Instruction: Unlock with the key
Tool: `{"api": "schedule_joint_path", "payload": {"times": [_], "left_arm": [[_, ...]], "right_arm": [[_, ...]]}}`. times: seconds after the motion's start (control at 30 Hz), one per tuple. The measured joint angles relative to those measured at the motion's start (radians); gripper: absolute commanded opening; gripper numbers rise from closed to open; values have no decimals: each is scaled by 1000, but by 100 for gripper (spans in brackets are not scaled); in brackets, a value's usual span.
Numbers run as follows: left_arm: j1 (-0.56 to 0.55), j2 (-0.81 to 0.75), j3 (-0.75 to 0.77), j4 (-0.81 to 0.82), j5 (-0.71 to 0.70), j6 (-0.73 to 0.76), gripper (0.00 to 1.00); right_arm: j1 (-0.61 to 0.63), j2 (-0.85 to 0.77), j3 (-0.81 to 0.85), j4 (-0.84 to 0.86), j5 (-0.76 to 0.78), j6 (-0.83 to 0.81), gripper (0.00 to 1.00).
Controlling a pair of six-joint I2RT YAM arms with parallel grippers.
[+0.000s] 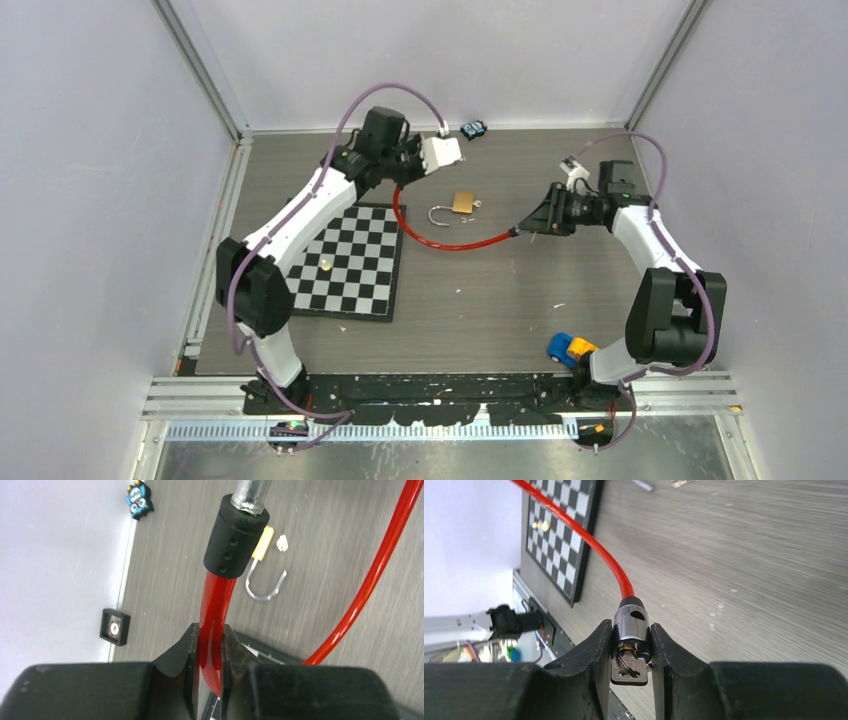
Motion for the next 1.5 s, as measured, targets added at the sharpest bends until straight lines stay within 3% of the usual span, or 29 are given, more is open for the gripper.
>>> {"api": "schedule_joint_path", "payload": {"times": [0.17, 0.53, 0.83, 1.17, 1.5], "left_arm": [[-1, 164, 238, -68, 16, -146, 0], [0, 490, 413, -311, 14, -317, 8], [-1, 645, 585, -358, -92, -400, 13], [0, 777, 676, -384, -218, -449, 18], [0, 787, 694, -386, -261, -450, 22]], "right_arm": [[-111, 2, -1, -42, 16, -40, 1], [-109, 123, -26, -93, 59, -110, 1], [-111, 284, -3, -77, 64, -106, 10], [-116, 410, 64, -76, 28, -103, 23], [-117, 459, 93, -72, 15, -105, 44]]}}
